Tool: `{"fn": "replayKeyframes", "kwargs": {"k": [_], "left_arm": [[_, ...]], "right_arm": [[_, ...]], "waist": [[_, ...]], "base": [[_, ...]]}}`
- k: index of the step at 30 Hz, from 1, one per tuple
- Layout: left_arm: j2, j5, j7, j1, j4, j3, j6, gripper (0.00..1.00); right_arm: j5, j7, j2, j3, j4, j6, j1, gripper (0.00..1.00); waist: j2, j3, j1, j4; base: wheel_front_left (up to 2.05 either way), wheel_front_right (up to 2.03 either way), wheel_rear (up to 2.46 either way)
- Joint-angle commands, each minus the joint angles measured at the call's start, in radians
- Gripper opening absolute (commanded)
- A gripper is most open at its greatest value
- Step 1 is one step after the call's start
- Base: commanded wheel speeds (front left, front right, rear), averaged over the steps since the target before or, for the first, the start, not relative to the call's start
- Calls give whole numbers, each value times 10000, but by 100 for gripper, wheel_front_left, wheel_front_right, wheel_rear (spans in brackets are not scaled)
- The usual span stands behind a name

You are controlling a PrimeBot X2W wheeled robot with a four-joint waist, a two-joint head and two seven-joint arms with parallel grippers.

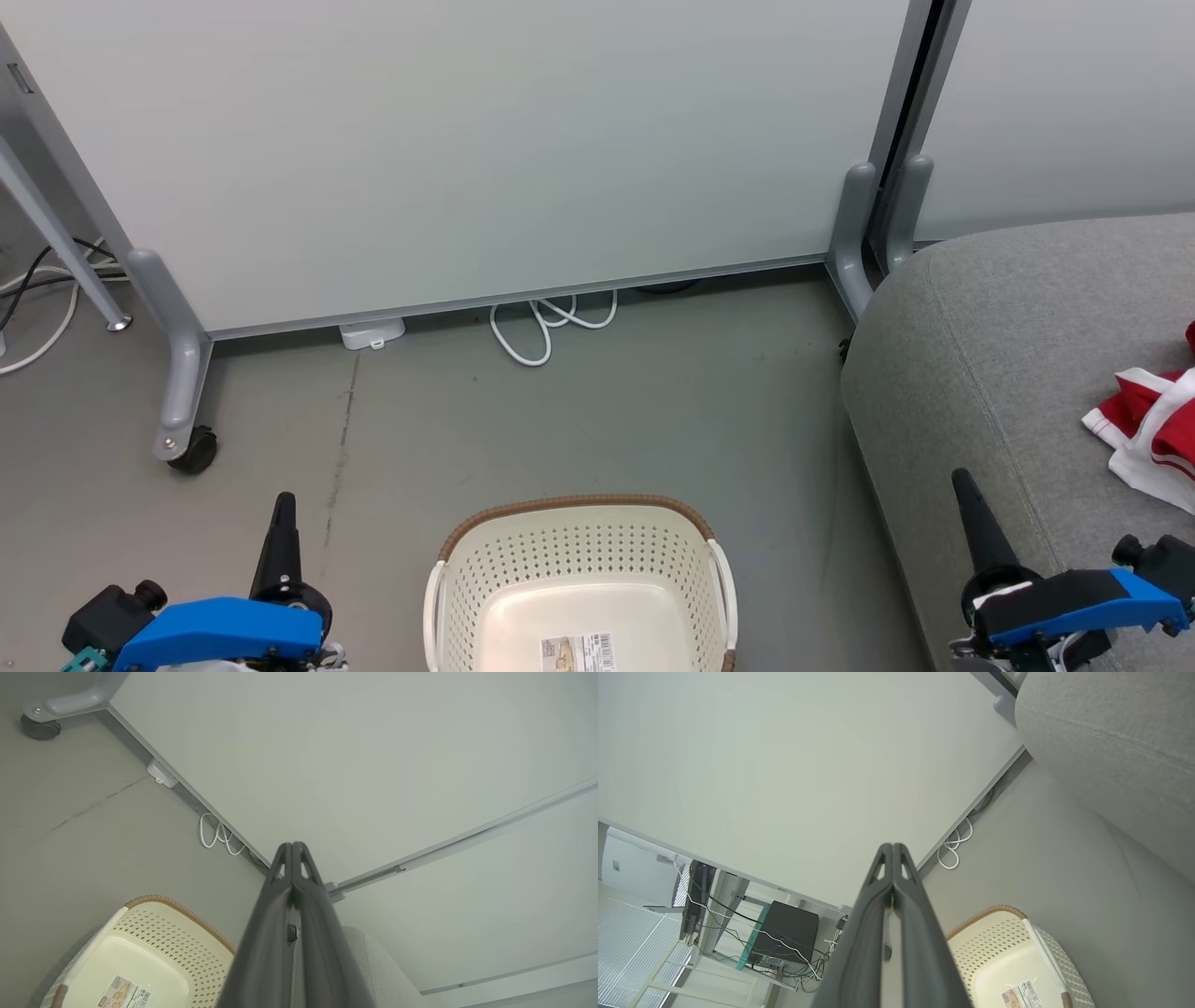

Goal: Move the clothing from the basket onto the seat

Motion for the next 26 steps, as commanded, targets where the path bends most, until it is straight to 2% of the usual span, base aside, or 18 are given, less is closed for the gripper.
{"fn": "replayKeyframes", "kwargs": {"k": [1,26], "left_arm": [[10,-230,73,-284,-160,84,-6,0],[-109,-2443,723,-495,-425,493,-9,0]], "right_arm": [[267,35,-21,-34,-128,3,-272,0],[2740,362,-24,-229,-133,3,-418,0]], "waist": [[0,3,-1,0],[0,71,-1,-13]], "base": [[0,0,0],[0,0,0]]}}
